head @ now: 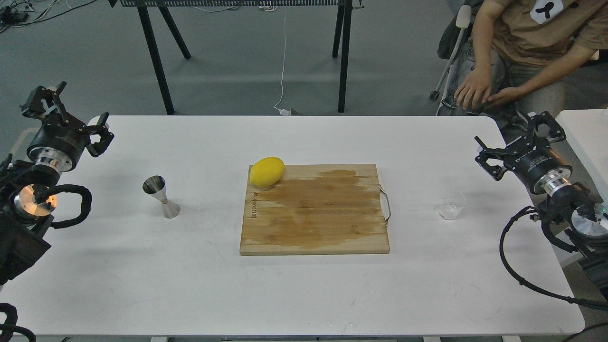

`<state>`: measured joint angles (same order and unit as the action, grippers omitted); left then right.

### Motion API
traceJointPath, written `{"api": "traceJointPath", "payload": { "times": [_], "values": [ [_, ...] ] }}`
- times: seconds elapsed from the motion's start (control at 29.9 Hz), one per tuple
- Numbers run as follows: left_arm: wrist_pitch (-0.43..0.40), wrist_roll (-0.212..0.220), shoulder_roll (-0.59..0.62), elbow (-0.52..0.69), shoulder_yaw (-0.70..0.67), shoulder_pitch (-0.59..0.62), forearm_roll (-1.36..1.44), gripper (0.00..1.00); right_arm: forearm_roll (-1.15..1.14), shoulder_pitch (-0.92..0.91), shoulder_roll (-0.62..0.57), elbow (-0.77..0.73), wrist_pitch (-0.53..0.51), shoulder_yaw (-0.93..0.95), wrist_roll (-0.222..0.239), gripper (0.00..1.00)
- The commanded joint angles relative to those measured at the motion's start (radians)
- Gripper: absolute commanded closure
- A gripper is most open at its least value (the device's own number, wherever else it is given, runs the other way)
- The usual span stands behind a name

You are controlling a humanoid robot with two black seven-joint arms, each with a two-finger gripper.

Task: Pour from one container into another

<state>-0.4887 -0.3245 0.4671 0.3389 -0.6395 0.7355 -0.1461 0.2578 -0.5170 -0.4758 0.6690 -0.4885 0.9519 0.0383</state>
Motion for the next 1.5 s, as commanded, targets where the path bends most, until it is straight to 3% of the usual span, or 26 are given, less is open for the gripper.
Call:
{"api": "traceJointPath", "payload": {
  "times": [0.0, 0.43, 0.64, 0.9, 1.07, 1.2, 1.3, 1.47],
  "values": [
    [0.000, 0.001, -0.001, 0.000, 0.000, 0.010, -0.001, 0.00, 0.000, 0.000, -0.001, 0.000, 0.000, -0.001, 0.000, 0.01],
    [0.000, 0.004, 0.015, 0.000, 0.011, 0.018, 0.034, 0.00, 0.001, 0.005, -0.007, 0.001, 0.000, 0.001, 0.000, 0.01],
    [0.000, -0.001, 0.068, -0.014, 0.009, 0.073, 0.215, 0.00, 0.003, 0.003, -0.012, 0.004, 0.000, 0.002, 0.000, 0.01],
    [0.000, -0.011, 0.074, -0.014, 0.001, 0.114, 0.237, 0.00, 0.001, 0.005, -0.015, 0.012, 0.000, 0.001, 0.000, 0.01],
    [0.000, -0.082, 0.064, -0.012, 0.011, 0.133, 0.246, 0.00, 0.001, 0.006, -0.015, 0.012, 0.000, 0.001, -0.001, 0.01],
    [0.000, -0.110, 0.064, -0.011, 0.011, 0.143, 0.302, 0.00, 0.001, 0.011, -0.015, 0.011, 0.000, 0.001, -0.003, 0.01],
    [0.000, -0.164, 0.064, -0.011, 0.011, 0.166, 0.373, 0.00, 0.001, 0.012, -0.015, 0.011, 0.000, 0.001, -0.006, 0.01],
    [0.000, -0.164, 0.051, 0.000, 0.011, 0.194, 0.560, 0.00, 0.000, 0.014, -0.015, 0.011, 0.000, -0.001, -0.008, 0.01]
  ]
}}
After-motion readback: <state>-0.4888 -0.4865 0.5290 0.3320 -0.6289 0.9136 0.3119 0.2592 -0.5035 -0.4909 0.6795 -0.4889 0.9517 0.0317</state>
